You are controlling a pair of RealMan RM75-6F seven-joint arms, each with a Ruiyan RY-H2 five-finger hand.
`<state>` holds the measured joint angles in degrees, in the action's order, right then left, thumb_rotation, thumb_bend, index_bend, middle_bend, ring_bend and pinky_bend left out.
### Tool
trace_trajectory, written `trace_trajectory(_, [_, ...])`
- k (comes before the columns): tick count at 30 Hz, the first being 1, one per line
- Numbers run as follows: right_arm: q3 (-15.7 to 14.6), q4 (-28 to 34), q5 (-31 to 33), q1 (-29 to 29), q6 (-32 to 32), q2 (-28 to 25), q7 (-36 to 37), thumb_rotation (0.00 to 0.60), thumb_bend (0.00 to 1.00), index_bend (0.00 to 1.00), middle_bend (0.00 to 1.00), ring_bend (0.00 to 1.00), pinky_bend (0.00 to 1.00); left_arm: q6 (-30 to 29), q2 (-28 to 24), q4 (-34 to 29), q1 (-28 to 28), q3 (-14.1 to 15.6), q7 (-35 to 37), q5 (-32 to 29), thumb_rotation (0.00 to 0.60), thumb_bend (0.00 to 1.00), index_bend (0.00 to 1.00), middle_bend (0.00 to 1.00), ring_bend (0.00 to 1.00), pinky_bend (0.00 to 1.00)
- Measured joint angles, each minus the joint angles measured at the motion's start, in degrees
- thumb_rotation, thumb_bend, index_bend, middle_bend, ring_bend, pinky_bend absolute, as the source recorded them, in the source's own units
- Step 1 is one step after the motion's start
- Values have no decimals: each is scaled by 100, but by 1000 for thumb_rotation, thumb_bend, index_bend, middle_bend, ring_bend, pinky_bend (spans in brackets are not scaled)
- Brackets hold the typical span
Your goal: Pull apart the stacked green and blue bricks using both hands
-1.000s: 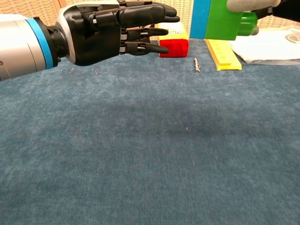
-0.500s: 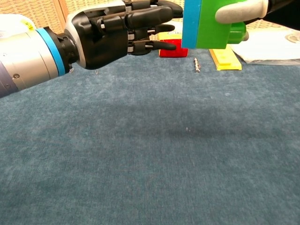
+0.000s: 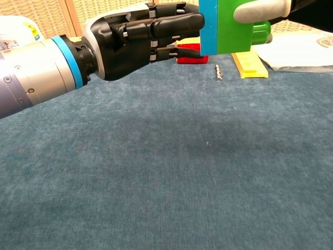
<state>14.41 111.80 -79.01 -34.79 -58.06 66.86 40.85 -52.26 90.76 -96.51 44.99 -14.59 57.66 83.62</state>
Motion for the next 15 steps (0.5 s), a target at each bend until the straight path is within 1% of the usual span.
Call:
trace_trajectory(3, [5,20,-12,-2,12,-17,29,600,2,730,659,697,690,-42,45,8,2,-6,-59,-65,530,282,503,158,49,195])
trace_trajectory(7, [3,46,-41,-3,22,-39,60,600,2,731,659,697,690,-113,131,17,4,-25,-158,-150,525,310,533,158,49,195])
trace_trajectory(15, [18,98,-83,-15,5,-32,68,600,2,734,659,697,691,-168,248,13,34,-56,-341,-265,533,327,541,157,50,195])
